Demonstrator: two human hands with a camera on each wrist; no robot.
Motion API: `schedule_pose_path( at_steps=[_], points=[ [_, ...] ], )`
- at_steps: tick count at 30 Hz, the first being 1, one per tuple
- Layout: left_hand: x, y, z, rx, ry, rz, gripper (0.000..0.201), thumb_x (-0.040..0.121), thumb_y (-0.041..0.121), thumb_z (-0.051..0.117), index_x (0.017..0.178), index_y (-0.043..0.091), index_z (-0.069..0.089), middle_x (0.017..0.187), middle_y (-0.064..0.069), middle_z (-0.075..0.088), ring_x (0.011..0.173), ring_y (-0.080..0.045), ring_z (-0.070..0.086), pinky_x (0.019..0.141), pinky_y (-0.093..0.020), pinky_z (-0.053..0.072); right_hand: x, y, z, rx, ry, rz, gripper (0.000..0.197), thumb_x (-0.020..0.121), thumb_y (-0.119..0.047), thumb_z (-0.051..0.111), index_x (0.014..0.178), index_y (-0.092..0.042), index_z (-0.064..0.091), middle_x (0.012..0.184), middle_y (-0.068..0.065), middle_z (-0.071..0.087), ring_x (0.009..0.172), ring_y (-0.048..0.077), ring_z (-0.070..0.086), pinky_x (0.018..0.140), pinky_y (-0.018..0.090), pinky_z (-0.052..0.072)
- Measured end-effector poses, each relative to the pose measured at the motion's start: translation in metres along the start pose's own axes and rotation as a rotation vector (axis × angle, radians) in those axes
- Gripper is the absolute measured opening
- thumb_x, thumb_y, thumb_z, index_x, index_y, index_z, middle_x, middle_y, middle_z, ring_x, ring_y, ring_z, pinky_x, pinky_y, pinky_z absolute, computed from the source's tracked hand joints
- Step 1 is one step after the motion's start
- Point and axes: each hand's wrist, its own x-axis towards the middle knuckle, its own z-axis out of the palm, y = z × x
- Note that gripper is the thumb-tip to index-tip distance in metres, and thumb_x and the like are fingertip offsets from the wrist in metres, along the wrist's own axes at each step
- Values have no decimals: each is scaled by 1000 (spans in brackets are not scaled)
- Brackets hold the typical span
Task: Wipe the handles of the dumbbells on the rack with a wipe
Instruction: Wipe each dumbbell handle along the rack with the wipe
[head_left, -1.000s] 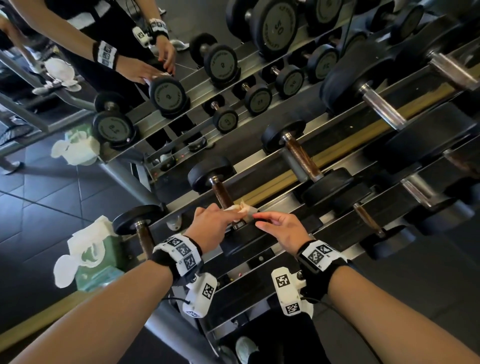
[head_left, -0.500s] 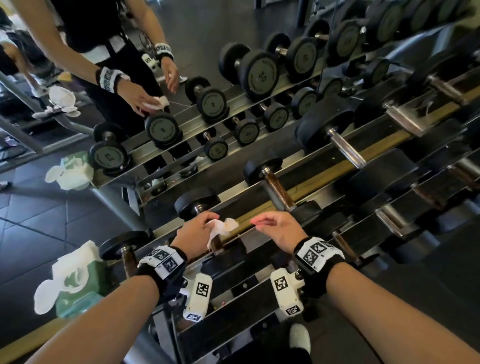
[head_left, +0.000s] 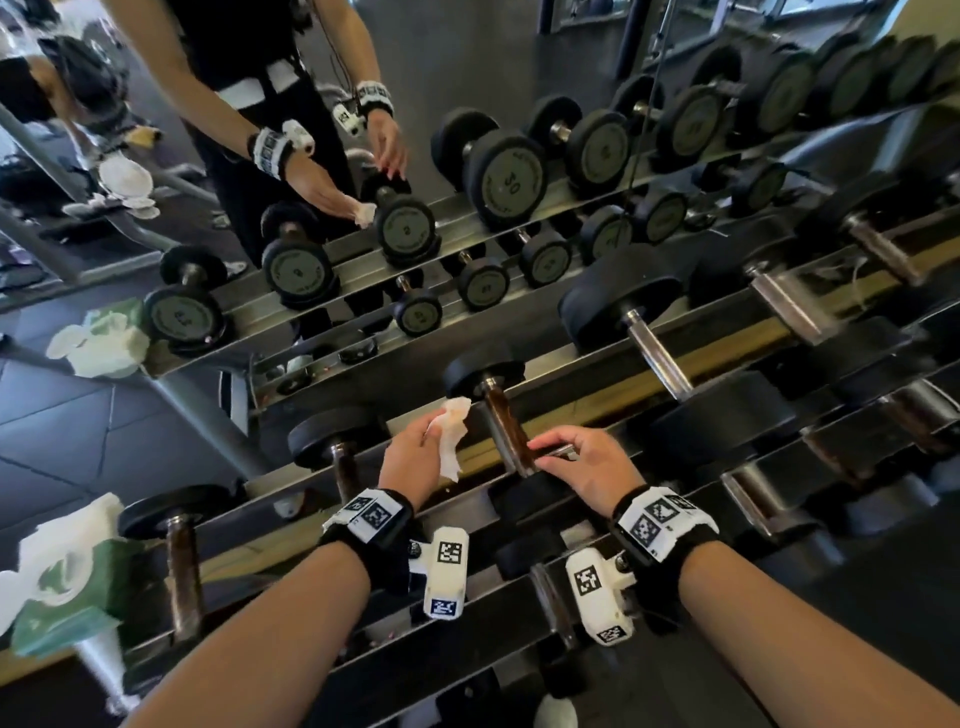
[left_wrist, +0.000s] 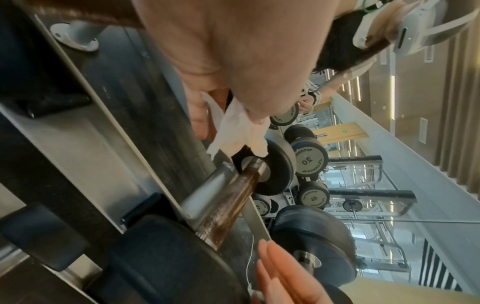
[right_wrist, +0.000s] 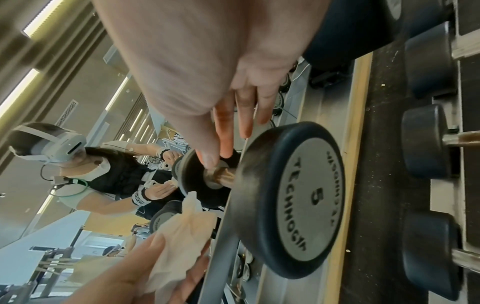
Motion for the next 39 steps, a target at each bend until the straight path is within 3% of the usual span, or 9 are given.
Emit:
schedule_pose_path(
  at_steps=[7, 10, 13, 18, 24, 28, 31, 35, 39],
  points=[
    [20, -4, 35, 58, 52, 0, 41, 104, 37, 38, 143, 30, 49, 126, 1, 61, 114, -20, 57, 99, -34, 43, -2, 34, -7, 72, -52, 116, 27, 82, -25, 79, 107, -28, 70, 103, -19, 64, 99, -5, 57, 78, 1, 36],
    [28, -3, 45, 76, 48, 17, 40, 103, 37, 41, 143, 34, 48, 117, 3, 63, 102, -13, 57, 87, -25, 38, 3, 41, -7, 108, -52, 170, 36, 80, -28, 81, 113, -26, 69, 110, -11, 66, 106, 3, 59, 90, 15, 43],
    [33, 0, 52, 76, 42, 44, 40, 103, 32, 45, 143, 35, 47, 118, 1, 65, 98, -10, 57, 89, -25, 41, 6, 45, -6, 114, -52, 214, 44, 78, -29, 82, 119, -22, 67, 114, -7, 67, 110, 8, 60, 100, 26, 45],
    [41, 7, 57, 60, -12, 36, 39, 102, 24, 47, 138, 37, 52, 125, -4, 65, 107, -22, 63, 102, -39, 47, 7, 50, -6, 131, -55, 249, 45, 76, -36, 83, 117, -27, 66, 113, -10, 67, 110, 8, 60, 99, 27, 46],
    [38, 8, 57, 164, -89, 67, 38, 103, 20, 46, 137, 31, 55, 125, -8, 64, 109, -24, 62, 100, -36, 47, 10, 53, -5, 178, -44, 256, 41, 73, -33, 86, 109, -29, 68, 109, -8, 71, 106, 12, 65, 104, 40, 48],
    [21, 1, 66, 151, -113, 49, 37, 102, 22, 47, 135, 34, 56, 123, -3, 64, 106, -17, 61, 96, -26, 44, 8, 55, -4, 179, -30, 239, 39, 74, -36, 84, 109, -31, 69, 107, -10, 71, 105, 9, 65, 102, 41, 49],
    [13, -4, 66, 111, -162, 47, 36, 102, 25, 46, 135, 36, 56, 120, -1, 65, 102, -12, 62, 98, -30, 47, 7, 54, -3, 182, -38, 229, 38, 75, -35, 83, 110, -30, 69, 106, -9, 72, 104, 9, 65, 102, 39, 49],
    [30, 1, 50, 137, -32, 67, 36, 104, 29, 41, 136, 37, 53, 102, 2, 67, 81, -3, 59, 74, -24, 44, 7, 55, -3, 173, -39, 236, 38, 76, -35, 83, 111, -28, 69, 105, -10, 71, 102, 8, 65, 100, 36, 50],
    [42, 13, 49, 194, -70, 88, 39, 104, 24, 41, 141, 31, 51, 110, -4, 65, 95, -15, 62, 85, -28, 47, 7, 57, -2, 182, -27, 237, 40, 75, -35, 84, 111, -27, 69, 105, -9, 72, 102, 8, 66, 100, 36, 51]
  ],
)
